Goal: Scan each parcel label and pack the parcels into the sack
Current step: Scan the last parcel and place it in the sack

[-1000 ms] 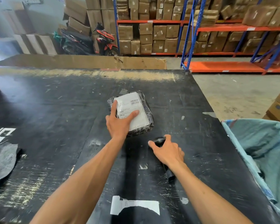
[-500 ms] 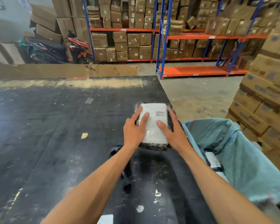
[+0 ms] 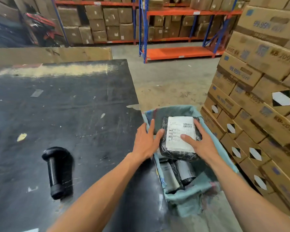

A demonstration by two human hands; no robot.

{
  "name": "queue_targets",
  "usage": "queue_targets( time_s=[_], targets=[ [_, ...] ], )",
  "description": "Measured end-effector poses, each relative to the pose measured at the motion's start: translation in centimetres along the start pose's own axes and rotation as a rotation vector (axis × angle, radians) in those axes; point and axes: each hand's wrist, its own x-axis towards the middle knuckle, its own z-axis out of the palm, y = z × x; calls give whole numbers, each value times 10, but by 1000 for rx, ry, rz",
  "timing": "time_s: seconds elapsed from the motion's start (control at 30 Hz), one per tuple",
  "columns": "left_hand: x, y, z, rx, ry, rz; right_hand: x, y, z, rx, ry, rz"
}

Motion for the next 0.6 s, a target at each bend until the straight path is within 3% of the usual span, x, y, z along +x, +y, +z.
queue_targets(
  time_s=[0.17, 0.37, 0.6],
  targets=[
    [7, -12, 38, 362, -120, 5, 5, 59, -22, -140, -221, 195],
    [7, -19, 47, 435, -48, 45, 21, 101, 20, -321, -561, 381],
    [9, -18, 48, 461, -49, 23, 14, 137, 46, -318, -621, 389]
  ],
)
